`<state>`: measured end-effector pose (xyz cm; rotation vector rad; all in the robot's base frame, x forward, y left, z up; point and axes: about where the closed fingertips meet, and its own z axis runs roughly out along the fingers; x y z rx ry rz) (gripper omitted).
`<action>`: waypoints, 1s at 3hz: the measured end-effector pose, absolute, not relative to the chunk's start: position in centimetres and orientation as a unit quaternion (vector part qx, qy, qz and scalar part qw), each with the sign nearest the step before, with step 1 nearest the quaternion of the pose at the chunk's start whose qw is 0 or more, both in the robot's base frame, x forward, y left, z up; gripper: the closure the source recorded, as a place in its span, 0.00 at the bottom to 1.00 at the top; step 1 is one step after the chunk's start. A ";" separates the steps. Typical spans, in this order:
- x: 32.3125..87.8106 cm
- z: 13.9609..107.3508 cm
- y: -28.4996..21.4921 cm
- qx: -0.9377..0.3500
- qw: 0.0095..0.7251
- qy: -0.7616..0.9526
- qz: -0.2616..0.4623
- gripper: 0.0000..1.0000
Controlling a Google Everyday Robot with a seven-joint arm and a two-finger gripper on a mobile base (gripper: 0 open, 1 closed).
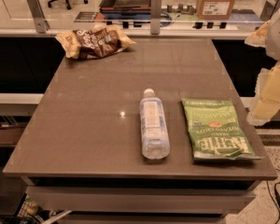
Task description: Move blue plastic bottle near brown chip bag
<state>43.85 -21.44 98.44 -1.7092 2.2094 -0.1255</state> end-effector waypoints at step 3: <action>44.1 97.7 -20.2 -0.578 0.184 0.795 0.009 0.00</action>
Offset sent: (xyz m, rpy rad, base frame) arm -0.0001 0.0046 -0.0020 0.0514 0.0176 -0.0078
